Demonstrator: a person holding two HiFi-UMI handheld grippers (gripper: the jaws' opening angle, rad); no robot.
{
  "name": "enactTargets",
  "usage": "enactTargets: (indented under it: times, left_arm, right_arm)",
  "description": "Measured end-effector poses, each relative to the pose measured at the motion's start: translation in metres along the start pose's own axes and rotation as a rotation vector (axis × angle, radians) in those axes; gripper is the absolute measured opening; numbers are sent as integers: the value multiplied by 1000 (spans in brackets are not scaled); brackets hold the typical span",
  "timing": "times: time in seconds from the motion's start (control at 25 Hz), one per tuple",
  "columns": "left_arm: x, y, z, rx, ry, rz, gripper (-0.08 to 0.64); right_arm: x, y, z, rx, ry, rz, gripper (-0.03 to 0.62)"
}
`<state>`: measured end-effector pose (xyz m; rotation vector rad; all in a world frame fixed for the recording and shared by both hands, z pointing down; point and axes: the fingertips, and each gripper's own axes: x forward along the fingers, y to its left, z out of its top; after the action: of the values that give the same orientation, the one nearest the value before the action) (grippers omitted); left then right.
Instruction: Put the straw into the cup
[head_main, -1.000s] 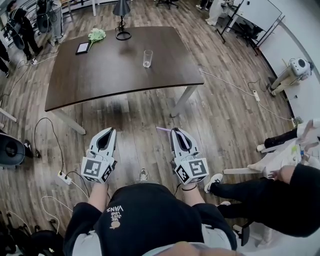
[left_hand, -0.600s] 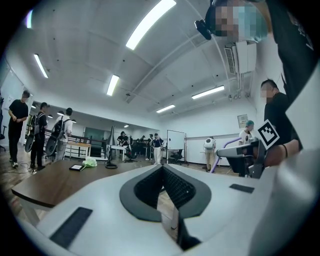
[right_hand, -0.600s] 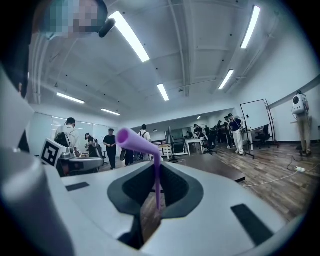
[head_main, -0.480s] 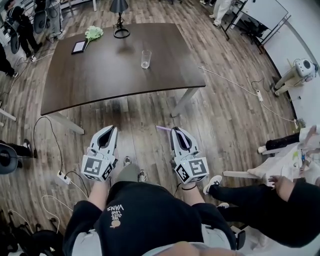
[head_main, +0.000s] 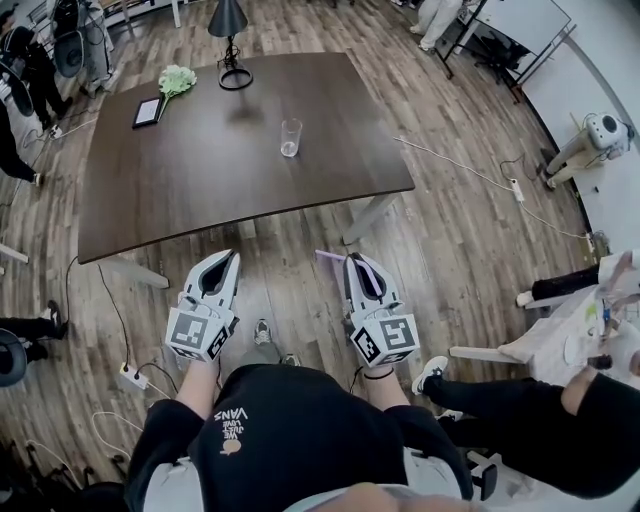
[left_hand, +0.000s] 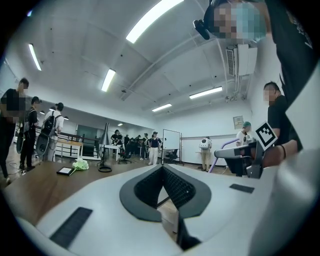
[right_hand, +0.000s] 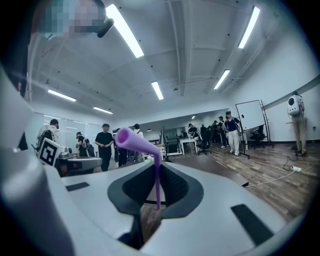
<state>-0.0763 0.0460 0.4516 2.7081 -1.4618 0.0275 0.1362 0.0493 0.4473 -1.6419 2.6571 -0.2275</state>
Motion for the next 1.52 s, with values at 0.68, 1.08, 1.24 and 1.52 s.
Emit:
enactTargets:
  times: [0.68,1.08,1.24,1.52]
  left_arm:
    - [75,83,2,7,16,-106,9]
    - [133,110,0,-2,21,-94,9]
    - [159,119,2,-11,24,-78,9]
    - [212,136,5,-10,15,-49,9]
  right_arm:
    - [97,-11,5,8,-13,-87,42]
    - [151,-47,11,9,-8,-75,43]
    - [177,-65,16,7,-5,-55,43]
    - [223,-102,22,7,0,-22,42]
